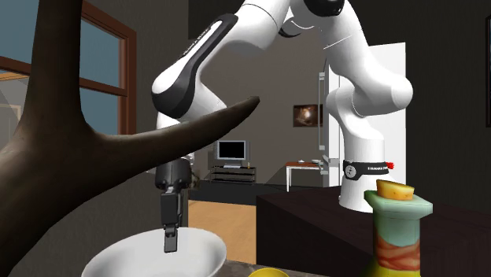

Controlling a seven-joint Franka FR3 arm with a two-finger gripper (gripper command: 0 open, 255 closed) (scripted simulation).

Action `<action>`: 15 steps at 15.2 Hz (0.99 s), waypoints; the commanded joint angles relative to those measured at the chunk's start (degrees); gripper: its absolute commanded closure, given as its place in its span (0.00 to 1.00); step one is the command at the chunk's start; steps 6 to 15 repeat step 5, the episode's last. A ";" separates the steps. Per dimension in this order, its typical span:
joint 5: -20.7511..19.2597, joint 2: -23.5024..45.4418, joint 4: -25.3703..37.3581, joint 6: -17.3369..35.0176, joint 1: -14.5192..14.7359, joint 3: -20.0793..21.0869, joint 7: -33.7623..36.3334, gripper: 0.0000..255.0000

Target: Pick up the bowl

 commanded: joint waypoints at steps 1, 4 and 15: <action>-0.91 -1.45 -0.50 -0.59 0.35 -0.40 1.13 1.00; -1.89 -2.95 -1.01 -1.25 0.64 -0.84 2.24 1.00; -1.89 -2.94 -1.00 -1.25 0.64 -0.84 2.24 1.00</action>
